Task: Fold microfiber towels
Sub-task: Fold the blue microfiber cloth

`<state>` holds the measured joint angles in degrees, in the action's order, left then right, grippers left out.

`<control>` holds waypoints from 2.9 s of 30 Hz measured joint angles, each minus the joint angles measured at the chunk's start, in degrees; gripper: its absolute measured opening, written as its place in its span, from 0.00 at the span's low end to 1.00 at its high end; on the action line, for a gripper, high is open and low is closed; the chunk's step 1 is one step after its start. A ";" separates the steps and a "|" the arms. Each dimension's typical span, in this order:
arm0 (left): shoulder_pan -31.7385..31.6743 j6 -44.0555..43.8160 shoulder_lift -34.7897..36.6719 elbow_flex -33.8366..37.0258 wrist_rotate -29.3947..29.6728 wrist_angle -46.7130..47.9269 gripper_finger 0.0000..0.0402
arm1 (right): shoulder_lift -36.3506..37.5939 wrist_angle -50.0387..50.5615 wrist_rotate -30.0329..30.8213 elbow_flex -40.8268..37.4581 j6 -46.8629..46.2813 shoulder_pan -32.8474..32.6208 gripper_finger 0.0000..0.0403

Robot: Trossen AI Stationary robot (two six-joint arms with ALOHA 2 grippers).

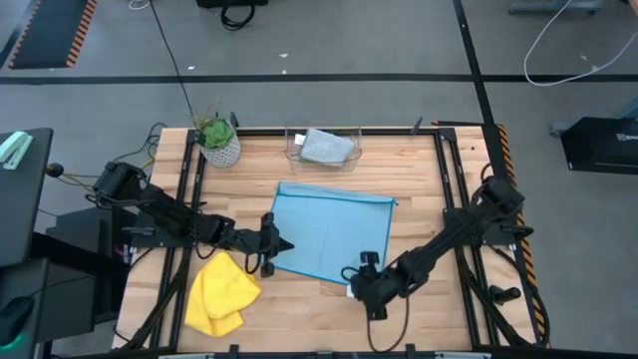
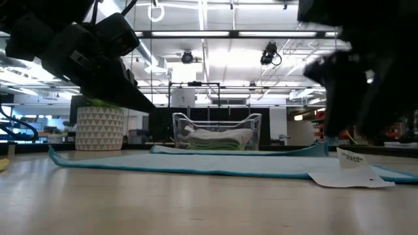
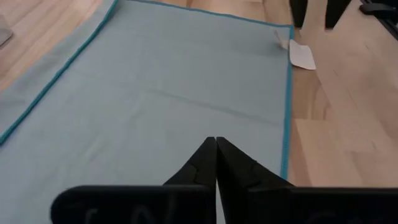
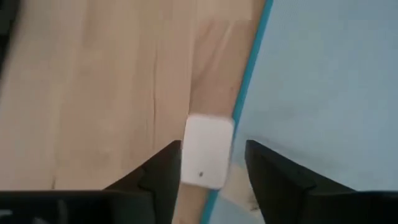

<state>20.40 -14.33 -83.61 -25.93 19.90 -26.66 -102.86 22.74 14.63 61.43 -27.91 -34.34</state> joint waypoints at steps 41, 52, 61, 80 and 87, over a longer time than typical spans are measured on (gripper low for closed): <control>0.05 -0.04 -0.02 -0.02 -0.06 0.84 0.05 | -5.36 -1.19 -2.61 0.03 -4.88 1.63 0.03; 0.09 0.00 -0.02 -0.02 -0.06 0.83 0.05 | 0.77 -0.93 -1.15 -0.04 -5.54 1.96 0.09; 0.09 -0.04 -0.02 -0.02 -0.06 0.81 0.03 | 1.38 0.71 0.16 -0.02 -7.06 0.79 0.44; 0.07 -0.24 -0.04 -0.04 -0.06 0.56 0.04 | -5.05 -5.78 4.63 0.11 8.79 -4.69 0.49; 0.07 -0.44 -0.04 -0.02 -0.07 0.93 0.03 | -9.60 -5.06 3.35 3.03 11.71 -4.09 0.47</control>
<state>20.47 -14.76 -83.66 -25.96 19.82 -25.73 -112.46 17.68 17.98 64.46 -16.20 -38.43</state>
